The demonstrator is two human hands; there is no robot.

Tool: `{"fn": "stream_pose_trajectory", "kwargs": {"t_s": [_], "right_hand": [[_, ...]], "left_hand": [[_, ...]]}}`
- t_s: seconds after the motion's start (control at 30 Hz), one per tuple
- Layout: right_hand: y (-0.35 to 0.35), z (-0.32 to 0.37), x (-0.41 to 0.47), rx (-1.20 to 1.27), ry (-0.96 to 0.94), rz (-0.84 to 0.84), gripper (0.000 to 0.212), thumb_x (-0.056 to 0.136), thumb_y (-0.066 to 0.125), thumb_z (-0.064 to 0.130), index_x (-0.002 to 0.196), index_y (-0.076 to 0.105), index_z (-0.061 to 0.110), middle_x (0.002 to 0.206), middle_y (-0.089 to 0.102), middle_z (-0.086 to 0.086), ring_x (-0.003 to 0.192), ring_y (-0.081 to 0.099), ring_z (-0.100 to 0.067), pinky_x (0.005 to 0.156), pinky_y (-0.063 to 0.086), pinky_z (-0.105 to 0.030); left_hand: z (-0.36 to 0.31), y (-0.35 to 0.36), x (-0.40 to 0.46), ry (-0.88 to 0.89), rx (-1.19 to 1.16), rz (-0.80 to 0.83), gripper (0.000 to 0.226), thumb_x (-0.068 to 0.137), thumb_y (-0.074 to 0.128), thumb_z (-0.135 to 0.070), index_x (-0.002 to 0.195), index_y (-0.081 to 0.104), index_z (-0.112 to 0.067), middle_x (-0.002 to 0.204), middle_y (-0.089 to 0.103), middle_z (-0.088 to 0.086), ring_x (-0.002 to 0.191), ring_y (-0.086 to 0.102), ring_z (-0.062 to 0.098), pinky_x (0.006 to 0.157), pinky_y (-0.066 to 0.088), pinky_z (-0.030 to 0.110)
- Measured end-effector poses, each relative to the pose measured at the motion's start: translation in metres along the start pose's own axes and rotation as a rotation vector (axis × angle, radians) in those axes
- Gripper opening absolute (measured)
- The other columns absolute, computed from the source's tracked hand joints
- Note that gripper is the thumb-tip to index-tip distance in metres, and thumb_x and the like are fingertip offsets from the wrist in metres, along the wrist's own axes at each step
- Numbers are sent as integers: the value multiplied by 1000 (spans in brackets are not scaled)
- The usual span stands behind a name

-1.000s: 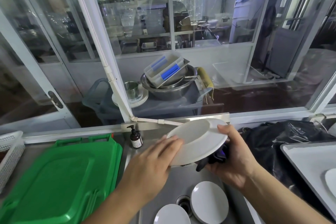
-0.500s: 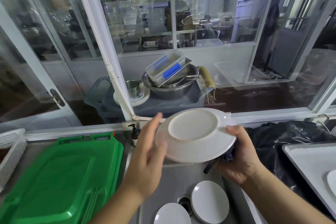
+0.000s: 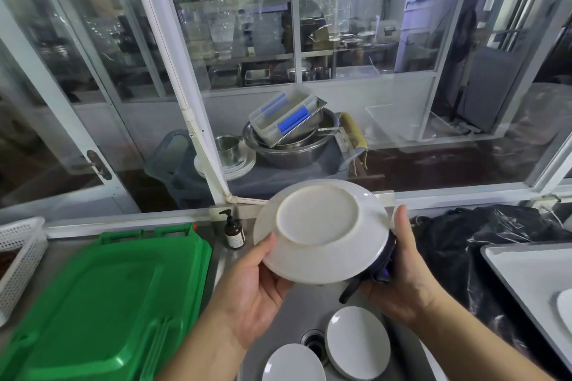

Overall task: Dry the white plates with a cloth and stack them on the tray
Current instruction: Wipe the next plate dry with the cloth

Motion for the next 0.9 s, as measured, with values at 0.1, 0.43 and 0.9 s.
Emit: {"fn": "stream_pose_trajectory", "kwargs": {"t_s": [0.1, 0.43, 0.9], "right_hand": [[-8, 3, -5, -82, -11, -66, 77, 89, 47, 75, 127, 72, 14, 118, 76, -19, 113, 72, -34, 89, 59, -46], [-4, 96, -21, -279, -501, -167, 28, 94, 60, 26, 112, 67, 6, 98, 74, -27, 96, 71, -52, 83, 60, -63], [79, 36, -36, -1659, -1028, 157, 70, 81, 58, 43, 151, 53, 39, 157, 38, 10, 145, 32, -20, 117, 34, -38]], "left_hand": [[-11, 2, -2, 54, 2, 33, 34, 93, 61, -16, 126, 66, -10, 116, 77, 12, 92, 78, 20, 71, 66, 37], [-10, -14, 1, 109, 173, 31, 44, 85, 63, -14, 129, 66, -17, 120, 76, 12, 103, 74, 29, 85, 60, 52], [13, 2, -7, 136, 162, 74, 29, 94, 60, -9, 120, 72, -11, 114, 76, 21, 92, 75, 29, 73, 64, 41]]}}
Point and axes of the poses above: each hand's wrist, its own x-axis towards the middle knuckle, its own y-axis out of the palm, z = x × y, the point moved 9 cm from there along x, towards the middle knuckle
